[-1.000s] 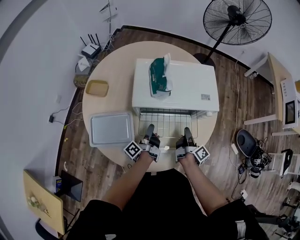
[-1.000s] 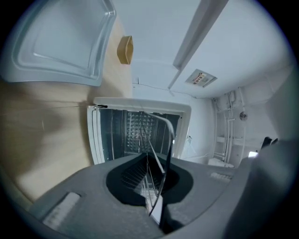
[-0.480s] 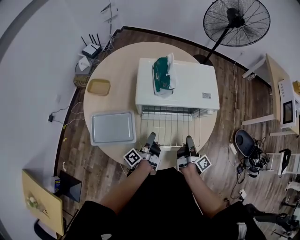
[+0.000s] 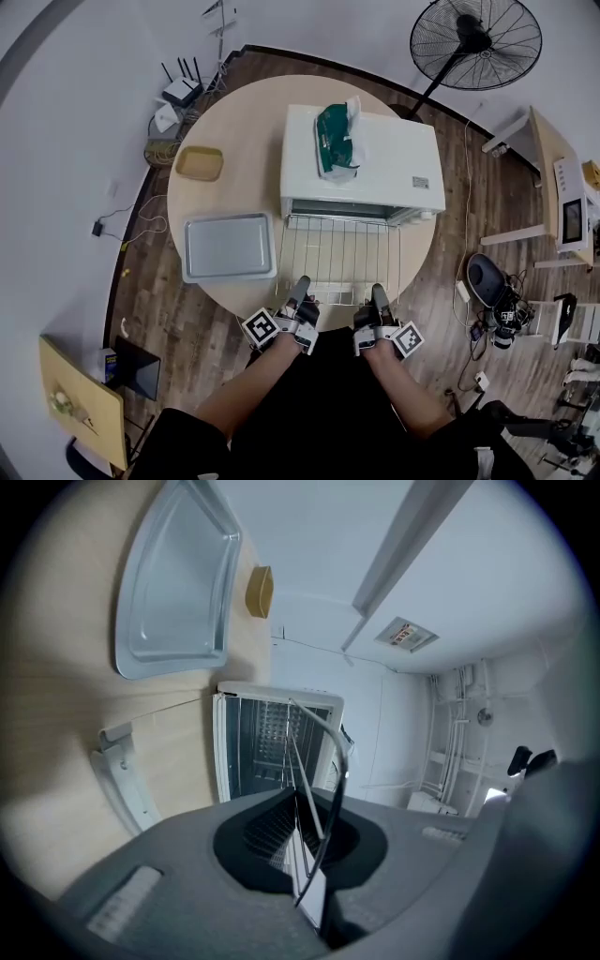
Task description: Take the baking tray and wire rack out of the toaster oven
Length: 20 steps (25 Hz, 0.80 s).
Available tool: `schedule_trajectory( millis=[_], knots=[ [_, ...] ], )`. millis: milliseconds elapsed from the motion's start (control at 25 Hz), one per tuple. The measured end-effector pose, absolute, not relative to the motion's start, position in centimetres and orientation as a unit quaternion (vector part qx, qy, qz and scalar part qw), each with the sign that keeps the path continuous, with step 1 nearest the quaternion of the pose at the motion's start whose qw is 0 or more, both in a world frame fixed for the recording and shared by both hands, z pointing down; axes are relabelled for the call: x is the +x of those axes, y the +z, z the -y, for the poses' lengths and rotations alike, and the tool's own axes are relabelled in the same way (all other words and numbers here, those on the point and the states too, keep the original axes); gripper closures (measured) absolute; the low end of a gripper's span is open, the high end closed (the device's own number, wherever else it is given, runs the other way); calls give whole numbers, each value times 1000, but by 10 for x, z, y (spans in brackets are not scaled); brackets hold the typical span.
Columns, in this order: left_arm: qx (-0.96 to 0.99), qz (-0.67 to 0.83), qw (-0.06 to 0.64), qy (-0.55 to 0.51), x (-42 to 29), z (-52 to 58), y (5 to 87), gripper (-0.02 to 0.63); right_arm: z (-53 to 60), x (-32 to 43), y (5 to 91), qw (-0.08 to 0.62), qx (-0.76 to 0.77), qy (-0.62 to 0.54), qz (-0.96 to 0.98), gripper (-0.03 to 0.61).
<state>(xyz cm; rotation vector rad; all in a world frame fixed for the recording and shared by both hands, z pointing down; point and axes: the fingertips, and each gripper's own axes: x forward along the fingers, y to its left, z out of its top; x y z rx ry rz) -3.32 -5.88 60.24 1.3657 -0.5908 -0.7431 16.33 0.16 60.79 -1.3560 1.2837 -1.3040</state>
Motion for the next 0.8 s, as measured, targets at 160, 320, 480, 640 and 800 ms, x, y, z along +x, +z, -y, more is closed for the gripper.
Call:
schedule_trajectory(
  millis=[160, 320, 480, 640, 800],
  knots=[
    [603, 268, 675, -330, -52, 48, 607, 592, -4, 146, 608, 405, -536, -524, -523, 577],
    [601, 280, 667, -341, -79, 50, 610, 592, 2, 121, 612, 378, -530, -536, -537, 577],
    [595, 294, 660, -352, -109, 56, 613, 592, 14, 94, 616, 358, -523, -545, -549, 577],
    [585, 308, 653, -370, -143, 62, 617, 592, 28, 60, 617, 337, -514, -553, -562, 577],
    [583, 326, 644, -373, -178, 65, 621, 592, 39, 26, 622, 313, -502, -565, -575, 577]
  ],
)
